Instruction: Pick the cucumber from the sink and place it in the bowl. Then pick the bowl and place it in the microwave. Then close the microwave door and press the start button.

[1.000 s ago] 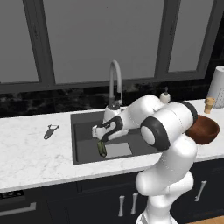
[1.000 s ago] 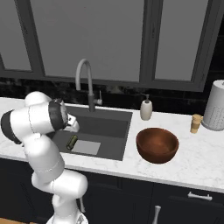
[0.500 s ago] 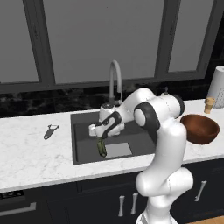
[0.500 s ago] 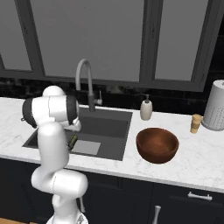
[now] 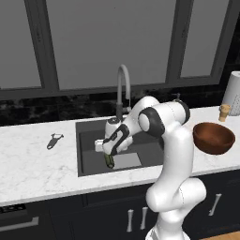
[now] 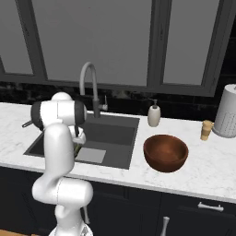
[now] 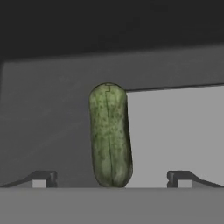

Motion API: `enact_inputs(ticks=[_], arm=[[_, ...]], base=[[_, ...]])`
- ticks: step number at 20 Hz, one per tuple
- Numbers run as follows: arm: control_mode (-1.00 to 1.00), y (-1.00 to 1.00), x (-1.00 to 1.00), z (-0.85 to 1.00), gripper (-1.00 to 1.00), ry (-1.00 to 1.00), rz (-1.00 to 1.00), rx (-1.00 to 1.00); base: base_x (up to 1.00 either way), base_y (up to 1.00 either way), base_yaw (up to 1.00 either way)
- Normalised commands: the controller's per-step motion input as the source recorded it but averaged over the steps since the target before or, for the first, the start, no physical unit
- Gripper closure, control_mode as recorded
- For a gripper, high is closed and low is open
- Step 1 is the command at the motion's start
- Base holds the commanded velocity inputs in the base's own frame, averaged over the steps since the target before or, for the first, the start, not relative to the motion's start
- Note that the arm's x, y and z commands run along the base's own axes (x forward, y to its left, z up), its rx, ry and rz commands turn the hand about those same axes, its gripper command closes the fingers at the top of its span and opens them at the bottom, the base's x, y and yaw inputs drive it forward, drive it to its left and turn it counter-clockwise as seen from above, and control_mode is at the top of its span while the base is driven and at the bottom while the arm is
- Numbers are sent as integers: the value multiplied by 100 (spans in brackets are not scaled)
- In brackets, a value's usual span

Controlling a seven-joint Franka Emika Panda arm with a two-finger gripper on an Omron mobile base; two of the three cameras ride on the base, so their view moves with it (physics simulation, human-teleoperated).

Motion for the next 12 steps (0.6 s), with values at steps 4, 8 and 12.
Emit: enact_inputs(ticks=[4, 8, 12], arm=[[-100, 0, 0, -27, -100, 1, 0, 0], [-100, 0, 0, -30, -100, 3, 0, 0], [-100, 0, 0, -28, -100, 3, 0, 0]], base=[[0, 0, 0], [0, 0, 0], [0, 0, 0]])
